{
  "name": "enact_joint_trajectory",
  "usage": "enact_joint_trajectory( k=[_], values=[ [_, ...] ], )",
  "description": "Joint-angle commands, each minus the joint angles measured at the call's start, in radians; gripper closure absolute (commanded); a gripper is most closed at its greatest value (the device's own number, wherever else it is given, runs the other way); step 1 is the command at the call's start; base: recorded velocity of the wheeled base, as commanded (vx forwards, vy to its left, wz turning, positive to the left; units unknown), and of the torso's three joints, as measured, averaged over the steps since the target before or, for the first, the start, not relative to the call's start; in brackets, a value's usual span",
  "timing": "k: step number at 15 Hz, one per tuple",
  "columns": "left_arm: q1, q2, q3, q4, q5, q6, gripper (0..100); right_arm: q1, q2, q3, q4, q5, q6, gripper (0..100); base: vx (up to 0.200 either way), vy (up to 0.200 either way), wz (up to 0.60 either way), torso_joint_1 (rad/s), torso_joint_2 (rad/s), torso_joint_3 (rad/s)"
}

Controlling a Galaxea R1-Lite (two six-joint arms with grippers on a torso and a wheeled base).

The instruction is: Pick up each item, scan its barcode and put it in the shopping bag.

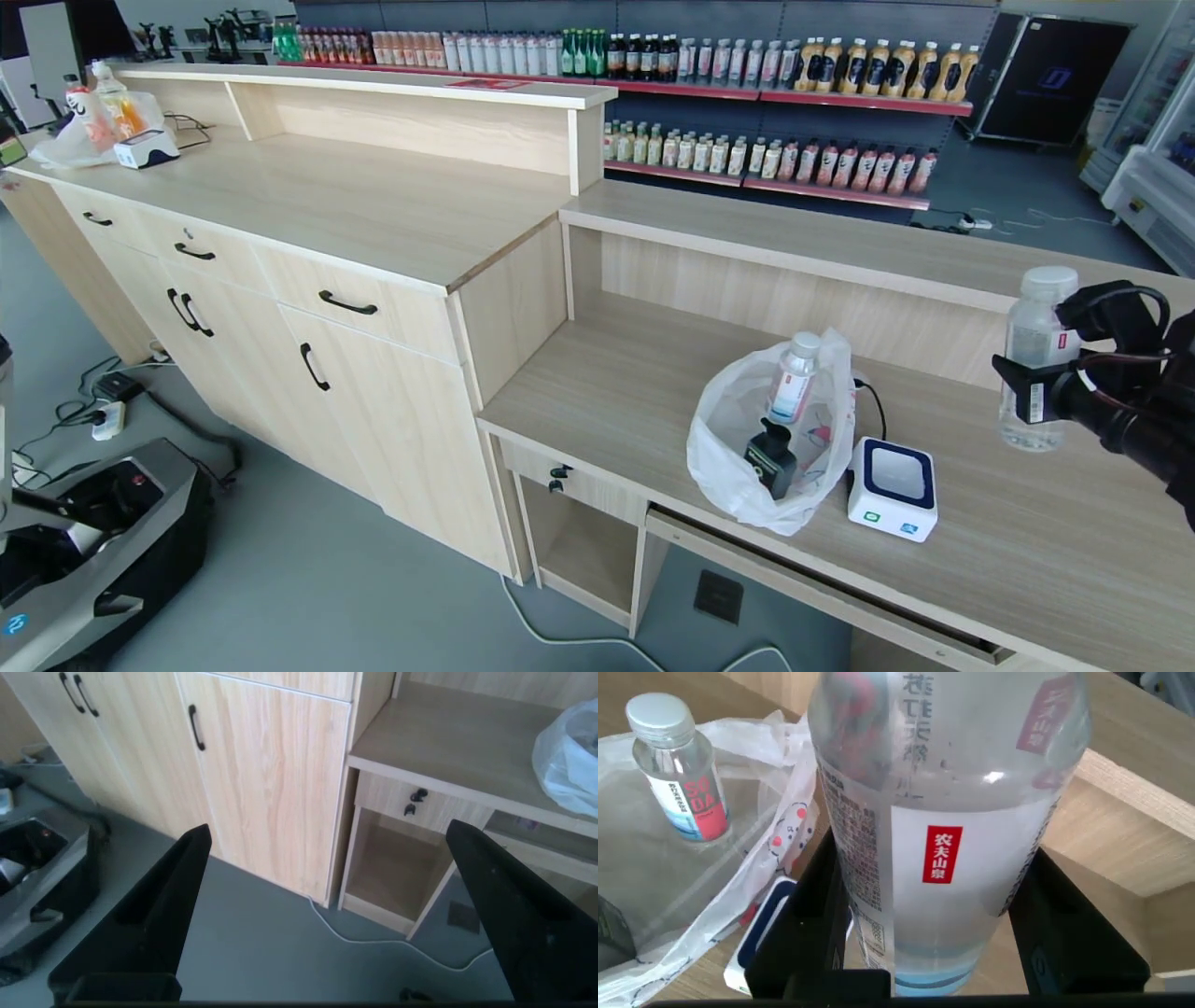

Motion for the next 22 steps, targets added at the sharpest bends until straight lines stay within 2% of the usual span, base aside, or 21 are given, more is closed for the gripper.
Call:
enact_joint_trajectory(
  k=[1, 3, 5, 7, 10, 15, 22],
  values=[
    [0.000, 0.000, 0.000, 0.000, 0.000, 0.000, 0, 0.002, 0.012, 0.006, -0.002, 0.006, 0.008, 100, 0.000, 0.000, 0.60, 0.002, 0.00, 0.007],
    [0.000, 0.000, 0.000, 0.000, 0.000, 0.000, 0, 0.005, 0.044, 0.008, 0.013, 0.017, 0.013, 100, 0.000, 0.000, 0.00, 0.000, 0.00, 0.000],
    [0.000, 0.000, 0.000, 0.000, 0.000, 0.000, 0, 0.040, 0.109, 0.006, -0.002, 0.020, 0.074, 100, 0.000, 0.000, 0.00, 0.000, 0.00, 0.000],
    [0.000, 0.000, 0.000, 0.000, 0.000, 0.000, 0, 0.062, 0.189, -0.001, -0.079, 0.021, 0.097, 100, 0.000, 0.000, 0.00, 0.000, 0.00, 0.000],
    [0.000, 0.000, 0.000, 0.000, 0.000, 0.000, 0, 0.120, 0.314, -0.023, -0.226, 0.080, 0.178, 100, 0.000, 0.000, 0.00, 0.000, 0.00, 0.000],
    [0.000, 0.000, 0.000, 0.000, 0.000, 0.000, 0, 0.177, 0.479, -0.076, -0.380, 0.184, 0.185, 100, 0.000, 0.000, 0.00, 0.000, 0.00, 0.000],
    [0.000, 0.000, 0.000, 0.000, 0.000, 0.000, 0, 0.178, 0.609, -0.167, -0.433, 0.230, 0.183, 100, 0.000, 0.000, 0.00, 0.000, 0.00, 0.000]
  ],
)
